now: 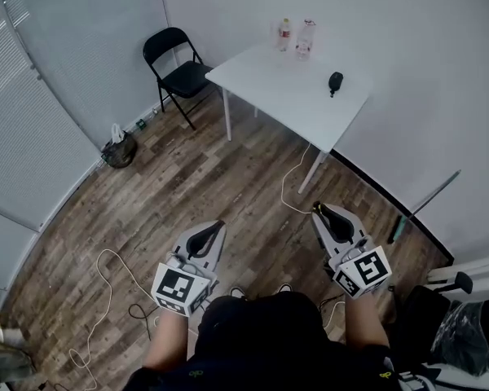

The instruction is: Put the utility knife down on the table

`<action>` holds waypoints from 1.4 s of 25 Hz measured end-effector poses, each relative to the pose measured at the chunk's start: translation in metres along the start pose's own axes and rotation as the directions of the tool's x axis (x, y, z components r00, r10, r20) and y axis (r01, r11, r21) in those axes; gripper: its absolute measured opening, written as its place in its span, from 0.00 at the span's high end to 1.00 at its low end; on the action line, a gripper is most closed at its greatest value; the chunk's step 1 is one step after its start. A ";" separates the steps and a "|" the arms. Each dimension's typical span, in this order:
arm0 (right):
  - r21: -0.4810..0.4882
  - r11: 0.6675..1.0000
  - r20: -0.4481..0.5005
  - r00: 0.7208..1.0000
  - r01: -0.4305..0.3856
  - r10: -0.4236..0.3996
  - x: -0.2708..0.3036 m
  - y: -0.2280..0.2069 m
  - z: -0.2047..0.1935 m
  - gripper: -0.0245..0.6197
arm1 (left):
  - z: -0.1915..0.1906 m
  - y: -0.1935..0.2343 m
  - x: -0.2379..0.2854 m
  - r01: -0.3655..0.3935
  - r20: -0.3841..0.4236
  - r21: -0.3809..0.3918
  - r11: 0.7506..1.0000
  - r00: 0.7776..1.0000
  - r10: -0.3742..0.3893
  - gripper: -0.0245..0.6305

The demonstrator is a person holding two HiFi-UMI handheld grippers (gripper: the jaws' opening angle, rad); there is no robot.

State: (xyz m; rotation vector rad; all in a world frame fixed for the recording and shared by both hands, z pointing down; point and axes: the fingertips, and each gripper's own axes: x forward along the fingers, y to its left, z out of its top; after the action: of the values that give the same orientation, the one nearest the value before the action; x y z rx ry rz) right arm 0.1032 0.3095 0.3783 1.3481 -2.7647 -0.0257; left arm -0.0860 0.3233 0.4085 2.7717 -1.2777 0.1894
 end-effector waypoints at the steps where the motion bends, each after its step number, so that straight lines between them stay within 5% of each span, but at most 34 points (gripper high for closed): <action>1: 0.002 1.000 0.003 1.000 0.002 -0.002 0.007 0.006 -0.001 0.85 | -0.001 0.009 -0.004 -0.003 -0.003 0.011 1.000 1.000 0.003 0.93; 8: 0.000 1.000 -0.007 1.000 -0.016 0.016 0.056 0.035 -0.002 0.85 | -0.010 0.059 -0.019 -0.010 -0.018 0.019 1.000 1.000 0.010 0.93; 17: 0.002 1.000 -0.041 0.999 0.003 -0.003 0.110 0.003 -0.012 0.85 | -0.014 0.104 0.022 0.001 -0.012 -0.009 1.000 1.000 -0.001 0.93; 26: 0.021 1.000 -0.048 0.999 -0.020 0.021 0.187 -0.083 -0.006 0.85 | 0.004 0.157 0.115 -0.025 -0.039 -0.035 0.999 0.999 0.023 0.93; 35: 0.042 0.999 -0.030 0.999 -0.034 0.035 0.248 -0.221 -0.005 0.85 | 0.031 0.198 0.250 -0.080 -0.054 -0.047 0.996 0.996 0.077 0.93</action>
State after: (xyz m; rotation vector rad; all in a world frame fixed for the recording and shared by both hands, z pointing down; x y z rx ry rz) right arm 0.1253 -0.0222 0.3868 1.2982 -2.7771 0.0547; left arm -0.0732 0.0034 0.4196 2.6592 -1.3605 0.2310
